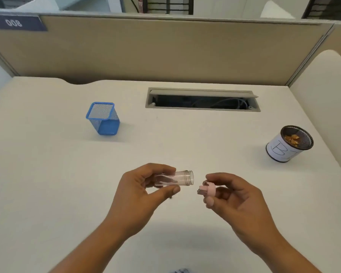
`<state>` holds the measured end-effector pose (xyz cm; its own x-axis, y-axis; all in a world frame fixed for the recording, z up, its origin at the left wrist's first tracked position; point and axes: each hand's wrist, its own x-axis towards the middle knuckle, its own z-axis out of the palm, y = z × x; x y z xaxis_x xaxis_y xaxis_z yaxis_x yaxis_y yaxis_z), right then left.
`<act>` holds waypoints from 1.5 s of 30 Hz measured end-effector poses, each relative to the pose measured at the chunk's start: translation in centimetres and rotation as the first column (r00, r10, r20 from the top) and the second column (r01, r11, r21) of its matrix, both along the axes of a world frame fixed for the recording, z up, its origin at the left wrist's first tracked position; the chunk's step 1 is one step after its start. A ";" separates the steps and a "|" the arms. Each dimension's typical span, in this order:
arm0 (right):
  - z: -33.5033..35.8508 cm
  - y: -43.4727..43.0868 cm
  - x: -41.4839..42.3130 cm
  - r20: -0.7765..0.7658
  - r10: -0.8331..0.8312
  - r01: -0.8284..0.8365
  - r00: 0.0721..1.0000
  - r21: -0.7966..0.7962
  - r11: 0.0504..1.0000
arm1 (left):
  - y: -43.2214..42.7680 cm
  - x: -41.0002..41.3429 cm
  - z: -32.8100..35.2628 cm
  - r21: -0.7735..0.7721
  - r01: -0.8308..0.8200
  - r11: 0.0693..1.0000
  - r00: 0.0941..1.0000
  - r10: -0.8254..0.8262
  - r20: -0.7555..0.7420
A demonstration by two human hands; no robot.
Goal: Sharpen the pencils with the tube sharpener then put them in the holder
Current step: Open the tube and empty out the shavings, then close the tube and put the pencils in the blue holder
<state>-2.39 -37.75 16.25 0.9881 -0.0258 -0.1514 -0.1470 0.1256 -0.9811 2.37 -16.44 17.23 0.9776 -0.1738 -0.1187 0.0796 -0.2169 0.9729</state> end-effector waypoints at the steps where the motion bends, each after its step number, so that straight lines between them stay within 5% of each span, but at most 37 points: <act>1: 0.4 1.0 -0.3 0.019 0.018 -0.018 1.000 -0.019 1.000 | 1.1 -0.7 -0.2 0.001 -0.009 1.000 1.000 0.009 0.001; 11: 1.2 8.4 -0.9 0.127 0.172 -0.123 0.977 -0.322 0.939 | 8.0 -4.3 -1.0 0.023 -0.108 0.994 0.994 0.107 0.033; 23: 1.6 12.9 -0.2 0.147 0.208 -0.141 0.967 -0.371 0.918 | 11.9 -4.1 -0.1 0.023 -0.025 0.999 0.999 0.025 0.032; 30: 2.1 12.8 0.2 0.175 0.229 -0.154 0.958 -0.359 0.921 | 12.5 -3.4 0.3 -0.152 0.056 0.987 0.998 -0.059 -0.012; 45: 2.5 12.0 1.1 0.201 0.269 -0.184 0.942 -0.361 0.914 | 12.2 -2.6 0.5 -0.134 0.080 0.988 0.995 -0.070 0.078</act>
